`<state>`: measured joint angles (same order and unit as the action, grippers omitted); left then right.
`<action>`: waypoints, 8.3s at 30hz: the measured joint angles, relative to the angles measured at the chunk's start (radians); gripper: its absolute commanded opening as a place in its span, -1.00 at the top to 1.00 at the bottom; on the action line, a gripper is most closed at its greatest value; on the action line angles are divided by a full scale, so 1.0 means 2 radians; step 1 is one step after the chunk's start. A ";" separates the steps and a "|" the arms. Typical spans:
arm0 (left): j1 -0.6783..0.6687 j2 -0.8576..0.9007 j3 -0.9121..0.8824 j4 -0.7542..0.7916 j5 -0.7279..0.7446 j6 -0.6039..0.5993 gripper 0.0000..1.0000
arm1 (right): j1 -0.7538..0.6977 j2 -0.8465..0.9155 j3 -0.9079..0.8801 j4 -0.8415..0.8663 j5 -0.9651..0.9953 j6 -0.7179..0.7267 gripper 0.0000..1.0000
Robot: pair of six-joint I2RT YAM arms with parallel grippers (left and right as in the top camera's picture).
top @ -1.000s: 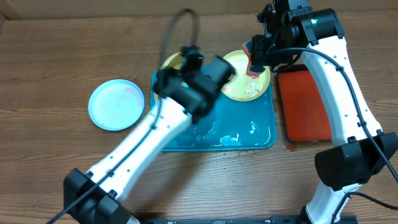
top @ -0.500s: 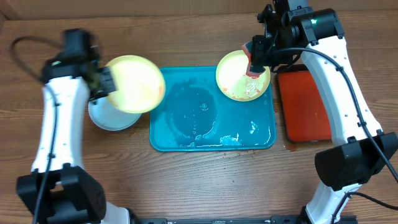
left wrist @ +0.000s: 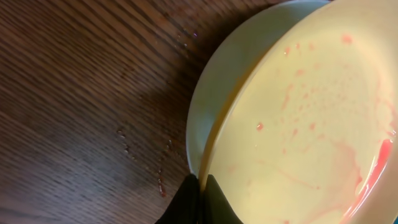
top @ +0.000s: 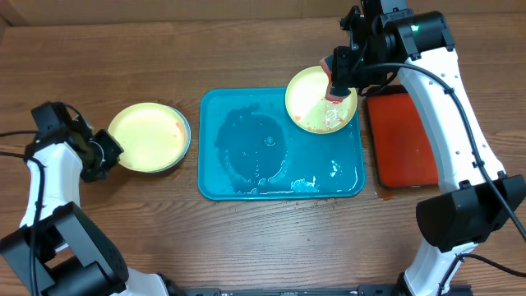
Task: Clean dirty plates on tray and stack at the side
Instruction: 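Set yellow plate onto the white plate and release, then move left gripper to second yellow plate and grasp its rim, then bring sponge with right gripper down onto the held yellow plate, then scrub second yellow plate with sponge while left gripper holds it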
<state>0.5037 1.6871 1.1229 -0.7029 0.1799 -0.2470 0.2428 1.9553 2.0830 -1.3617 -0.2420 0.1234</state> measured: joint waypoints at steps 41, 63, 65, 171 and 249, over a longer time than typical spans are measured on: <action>-0.205 0.001 0.178 -0.057 0.095 0.035 -0.46 | 0.000 0.000 0.000 -0.006 0.003 0.002 0.92; -0.451 0.263 0.288 0.066 0.052 -0.110 -0.40 | 0.000 0.000 0.000 -0.019 0.008 0.003 0.92; -0.456 0.264 0.289 0.072 0.042 -0.119 -0.33 | 0.000 0.000 0.000 -0.019 0.009 0.003 0.92; -0.382 0.224 0.213 -0.121 -0.022 -0.045 0.92 | 0.170 0.192 -0.140 0.189 -0.128 0.144 0.92; -0.389 0.223 0.210 -0.114 -0.003 -0.048 0.92 | 0.130 0.222 -0.056 0.224 0.071 0.147 0.92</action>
<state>-0.2733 2.1338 1.5429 -0.9314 0.1741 -0.3435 0.5034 2.3997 1.9705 -0.9142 -0.1001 0.4183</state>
